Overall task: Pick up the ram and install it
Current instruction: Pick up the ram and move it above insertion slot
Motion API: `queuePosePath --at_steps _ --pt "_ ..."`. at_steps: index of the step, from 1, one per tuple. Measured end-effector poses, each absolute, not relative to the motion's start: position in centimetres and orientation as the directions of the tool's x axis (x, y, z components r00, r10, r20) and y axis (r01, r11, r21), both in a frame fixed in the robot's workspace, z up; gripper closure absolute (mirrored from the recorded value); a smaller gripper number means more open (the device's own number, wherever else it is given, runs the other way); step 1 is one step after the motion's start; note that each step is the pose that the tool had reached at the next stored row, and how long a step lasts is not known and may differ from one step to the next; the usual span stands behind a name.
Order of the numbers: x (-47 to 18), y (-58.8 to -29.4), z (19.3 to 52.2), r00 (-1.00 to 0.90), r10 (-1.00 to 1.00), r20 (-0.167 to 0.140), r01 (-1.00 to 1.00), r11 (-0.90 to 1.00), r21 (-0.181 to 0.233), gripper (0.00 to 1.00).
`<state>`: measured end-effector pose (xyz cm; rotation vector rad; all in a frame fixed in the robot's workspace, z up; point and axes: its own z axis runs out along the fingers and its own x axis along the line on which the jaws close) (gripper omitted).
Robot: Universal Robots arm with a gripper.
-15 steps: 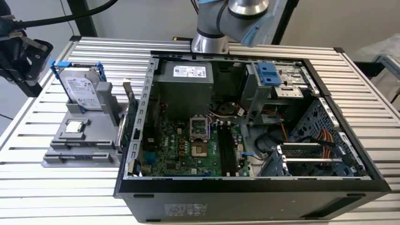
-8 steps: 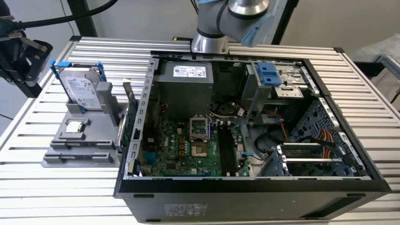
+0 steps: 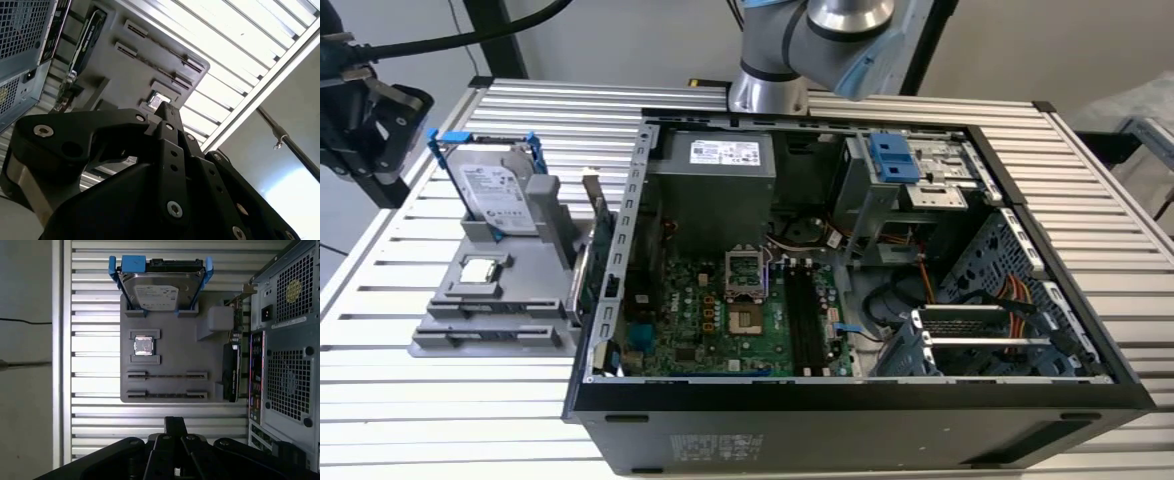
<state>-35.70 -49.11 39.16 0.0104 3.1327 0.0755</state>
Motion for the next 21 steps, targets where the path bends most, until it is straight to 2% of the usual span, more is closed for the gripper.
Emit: queuePosePath --at_steps 21 --pt "-35.63 -48.91 39.16 -1.0 -0.008 -0.008 -0.008 0.999 0.048 1.0"
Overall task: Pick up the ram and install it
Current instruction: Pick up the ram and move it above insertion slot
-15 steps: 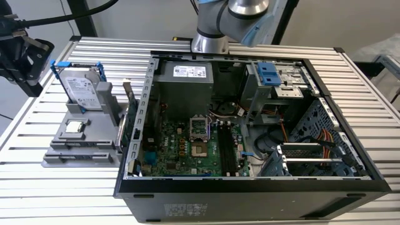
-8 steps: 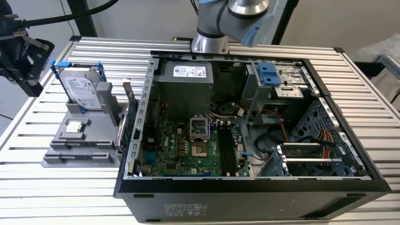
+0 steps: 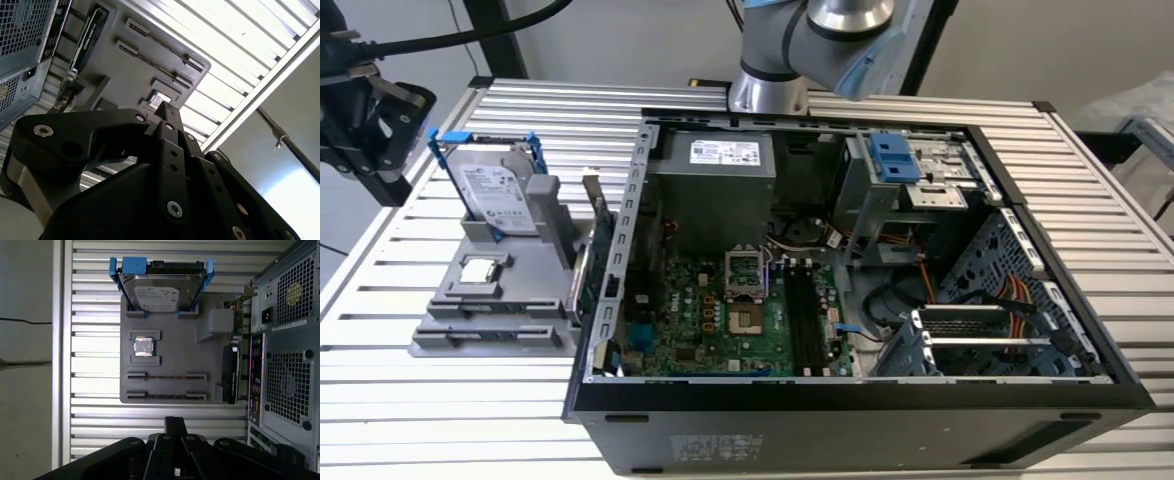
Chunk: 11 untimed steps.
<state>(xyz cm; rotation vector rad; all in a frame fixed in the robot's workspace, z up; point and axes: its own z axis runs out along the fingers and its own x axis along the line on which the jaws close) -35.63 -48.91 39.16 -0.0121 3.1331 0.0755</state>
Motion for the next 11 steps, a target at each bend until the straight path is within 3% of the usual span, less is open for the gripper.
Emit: queuePosePath --at_steps 11 --pt "-35.63 -48.91 39.17 -0.996 -0.086 -0.008 -0.087 0.995 0.048 1.0"
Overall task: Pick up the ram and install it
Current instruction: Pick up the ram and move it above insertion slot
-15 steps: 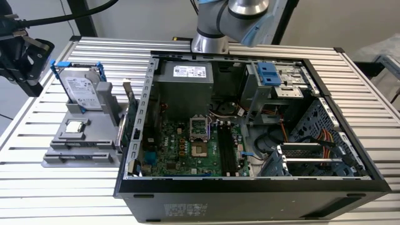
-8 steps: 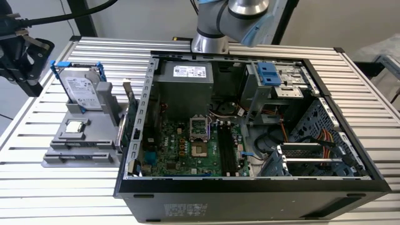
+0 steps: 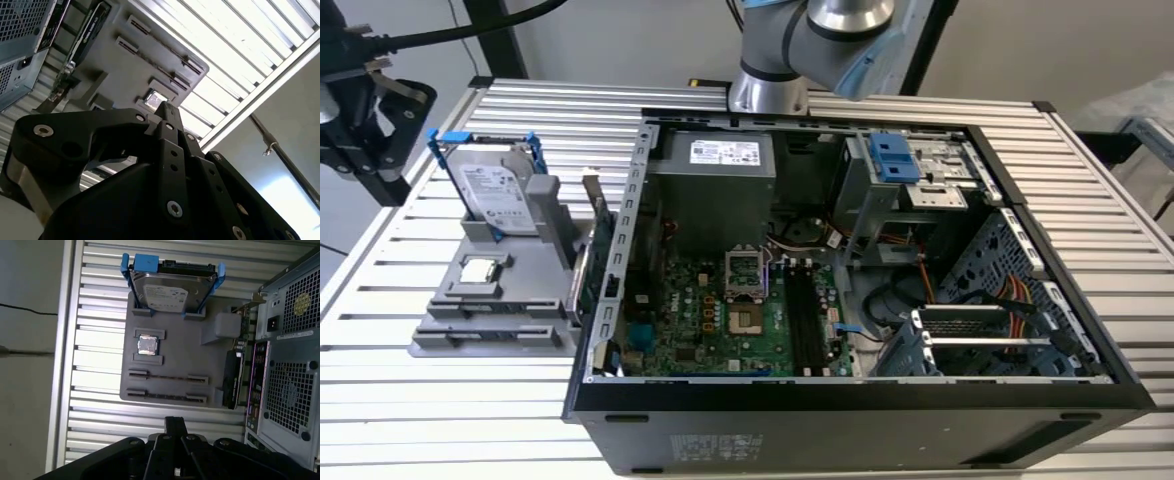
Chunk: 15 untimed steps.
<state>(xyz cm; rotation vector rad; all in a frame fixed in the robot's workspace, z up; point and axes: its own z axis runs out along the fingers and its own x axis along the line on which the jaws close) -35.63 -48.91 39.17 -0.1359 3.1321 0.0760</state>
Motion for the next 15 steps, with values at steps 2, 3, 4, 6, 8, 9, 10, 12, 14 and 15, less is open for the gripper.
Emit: queuePosePath --at_steps 2,3,4,6,8,9,10,12,14,15 --pt "-35.63 -48.91 39.18 -0.995 -0.097 -0.008 -0.097 0.994 0.048 1.0" --pt "-35.63 -48.91 39.18 -0.995 -0.103 -0.008 -0.103 0.993 0.048 1.0" --pt "-35.63 -48.91 39.18 -0.994 -0.108 -0.008 -0.109 0.993 0.048 1.0" --pt "-35.64 -48.9 39.19 -0.993 -0.119 -0.008 -0.12 0.992 0.048 1.0" --pt "-35.63 -48.91 39.2 -0.991 -0.13 -0.008 -0.13 0.99 0.048 1.0" --pt "-35.63 -48.91 39.21 -0.991 -0.135 -0.008 -0.135 0.99 0.048 1.0" --pt "-35.63 -48.91 39.21 -0.99 -0.141 -0.008 -0.141 0.989 0.048 1.0" --pt "-35.63 -48.91 39.22 -0.989 -0.15 -0.008 -0.15 0.987 0.048 1.0" --pt "-35.63 -48.91 39.23 -0.987 -0.159 -0.008 -0.16 0.986 0.048 1.0" --pt "-35.63 -48.91 39.23 -0.986 -0.164 -0.008 -0.164 0.985 0.048 1.0"
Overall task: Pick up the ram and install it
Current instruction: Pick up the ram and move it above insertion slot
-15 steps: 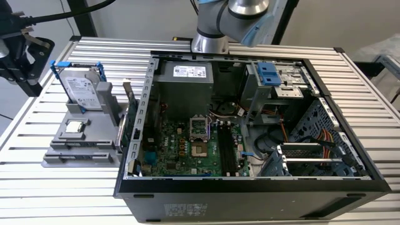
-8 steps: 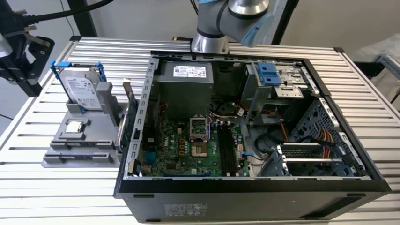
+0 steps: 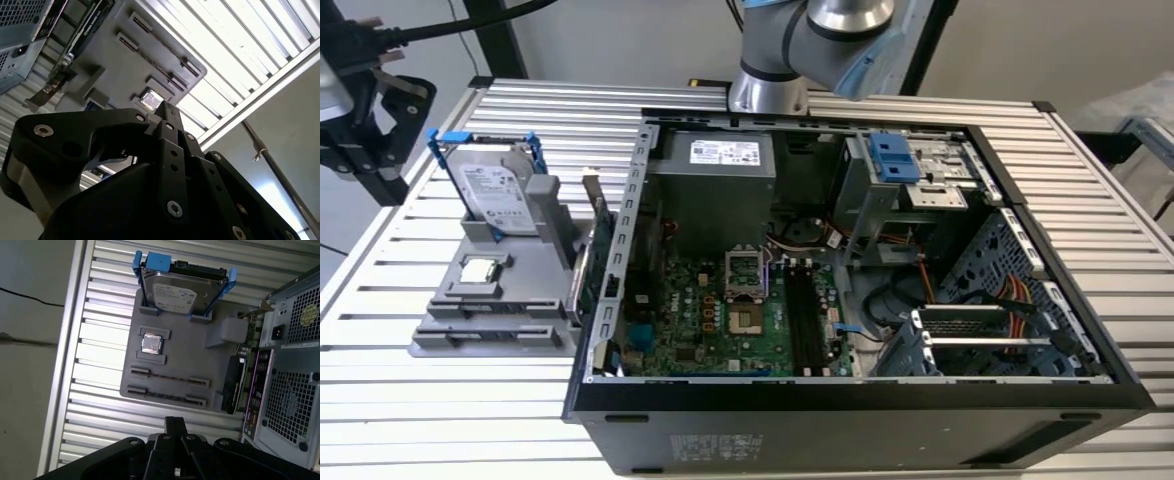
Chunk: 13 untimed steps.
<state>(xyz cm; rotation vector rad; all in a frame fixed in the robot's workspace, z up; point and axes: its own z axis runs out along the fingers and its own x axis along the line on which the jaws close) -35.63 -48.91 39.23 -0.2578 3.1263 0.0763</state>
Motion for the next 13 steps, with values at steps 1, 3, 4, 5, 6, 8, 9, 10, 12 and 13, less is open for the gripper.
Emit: queuePosePath --at_steps 1,3,4,5,6,8,9,10,12,13 --pt "-35.63 -48.91 39.23 -0.986 -0.168 -0.008 -0.168 0.985 0.048 1.0" --pt "-35.63 -48.91 39.24 -0.984 -0.177 -0.008 -0.177 0.983 0.048 1.0" --pt "-35.63 -48.91 39.24 -0.983 -0.181 -0.008 -0.182 0.982 0.048 1.0" --pt "-35.63 -48.91 39.24 -0.982 -0.187 -0.008 -0.187 0.981 0.048 1.0" --pt "-35.63 -48.91 39.24 -0.982 -0.191 -0.008 -0.191 0.98 0.048 1.0" --pt "-35.63 -48.91 39.24 -0.98 -0.199 -0.008 -0.199 0.979 0.048 1.0" --pt "-35.63 -48.91 39.25 -0.979 -0.203 -0.008 -0.204 0.978 0.048 1.0" --pt "-35.63 -48.91 39.25 -0.978 -0.208 -0.008 -0.208 0.977 0.048 1.0" --pt "-35.63 -48.91 39.25 -0.976 -0.216 -0.008 -0.217 0.975 0.048 1.0" --pt "-35.63 -48.91 39.25 -0.975 -0.221 -0.008 -0.221 0.974 0.048 1.0"
